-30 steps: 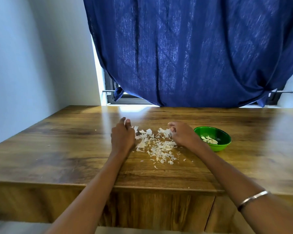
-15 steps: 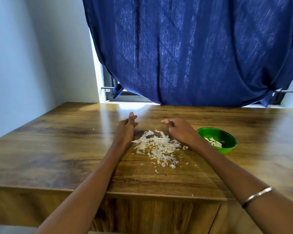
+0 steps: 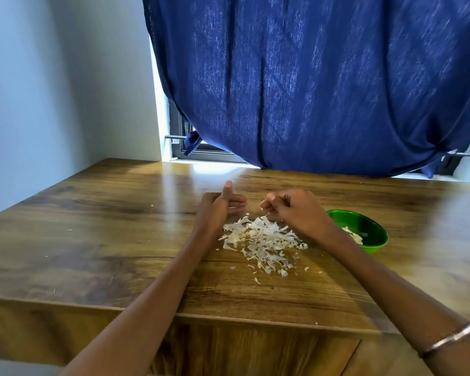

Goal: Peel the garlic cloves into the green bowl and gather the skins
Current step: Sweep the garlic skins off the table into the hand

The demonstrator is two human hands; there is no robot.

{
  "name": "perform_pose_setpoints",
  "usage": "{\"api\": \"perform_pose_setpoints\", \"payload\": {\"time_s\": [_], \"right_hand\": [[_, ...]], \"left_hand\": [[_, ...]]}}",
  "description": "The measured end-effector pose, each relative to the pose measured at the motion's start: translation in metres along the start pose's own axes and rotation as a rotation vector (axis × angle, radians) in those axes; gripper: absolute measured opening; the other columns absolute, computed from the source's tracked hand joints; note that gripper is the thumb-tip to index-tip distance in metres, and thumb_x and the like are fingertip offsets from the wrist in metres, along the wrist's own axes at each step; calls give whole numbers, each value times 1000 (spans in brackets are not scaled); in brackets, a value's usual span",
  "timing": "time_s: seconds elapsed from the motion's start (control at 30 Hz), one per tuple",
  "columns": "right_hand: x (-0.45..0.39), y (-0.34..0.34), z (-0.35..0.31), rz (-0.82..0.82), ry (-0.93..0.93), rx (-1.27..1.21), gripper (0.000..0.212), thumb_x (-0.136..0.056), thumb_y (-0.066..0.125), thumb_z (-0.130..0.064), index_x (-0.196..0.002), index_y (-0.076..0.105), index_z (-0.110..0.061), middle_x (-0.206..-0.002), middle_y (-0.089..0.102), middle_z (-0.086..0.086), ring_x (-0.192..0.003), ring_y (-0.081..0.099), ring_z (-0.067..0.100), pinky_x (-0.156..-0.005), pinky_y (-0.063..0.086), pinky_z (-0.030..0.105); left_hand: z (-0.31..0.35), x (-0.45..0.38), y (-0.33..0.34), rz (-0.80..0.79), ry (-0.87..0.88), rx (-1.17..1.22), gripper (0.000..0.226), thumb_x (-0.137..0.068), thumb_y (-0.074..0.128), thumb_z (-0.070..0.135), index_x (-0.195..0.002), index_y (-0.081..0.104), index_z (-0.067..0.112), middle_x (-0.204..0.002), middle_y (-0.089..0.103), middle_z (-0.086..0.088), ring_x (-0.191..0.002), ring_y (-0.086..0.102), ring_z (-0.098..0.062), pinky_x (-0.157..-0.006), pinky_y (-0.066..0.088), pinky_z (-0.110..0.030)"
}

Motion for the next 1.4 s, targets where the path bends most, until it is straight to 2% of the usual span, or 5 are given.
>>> {"api": "perform_pose_setpoints", "payload": {"time_s": [0.2, 0.5, 0.73, 1.0, 1.4], "right_hand": [[7, 5, -9, 46, 21, -200, 31, -107, 47, -24, -86, 67, -34, -78, 72, -10, -69, 69, 2, -64, 55, 18], [6, 13, 4, 118, 42, 21, 24, -104, 53, -26, -111, 75, -22, -86, 70, -13, -69, 58, 0, -62, 46, 20], [-6, 31, -1, -151, 43, 140, 41, -107, 40, -42, -120, 71, -19, -106, 74, 3, -83, 65, 14, -68, 47, 27], [13, 8, 0, -174, -45, 99, 37, -104, 44, -47, -111, 74, -27, -69, 64, 13, -52, 42, 10, -52, 37, 21], [3, 9, -1, -185, -63, 46, 53, -103, 33, -54, -105, 75, -22, -80, 70, 8, -58, 57, 9, -56, 41, 18]], "left_hand": [[9, 14, 9, -145, 97, -69, 21, -91, 75, 12, -112, 77, 9, -99, 79, -9, -95, 77, -20, -93, 60, -42], [8, 20, 6, 82, 274, -317, 15, -79, 87, 9, -92, 83, 16, -79, 79, 5, -72, 74, -1, -69, 56, -15], [6, 23, -3, 130, 394, -536, 15, -95, 69, 10, -86, 82, 10, -73, 78, 1, -66, 74, -12, -69, 62, -42], [8, 33, -27, 238, 306, -522, 18, -73, 90, 9, -88, 84, 17, -92, 72, 10, -76, 65, 6, -72, 51, -5], [4, 54, -21, -17, 94, -435, 54, -108, 34, 49, -110, 79, 21, -99, 79, -1, -94, 73, -16, -91, 57, -36]]}}
Point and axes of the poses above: each hand's wrist, its own x-axis away from the middle knuckle, its own y-axis out of the palm, z = x × y, the point moved 2 cm from there along -x, towards the middle knuckle
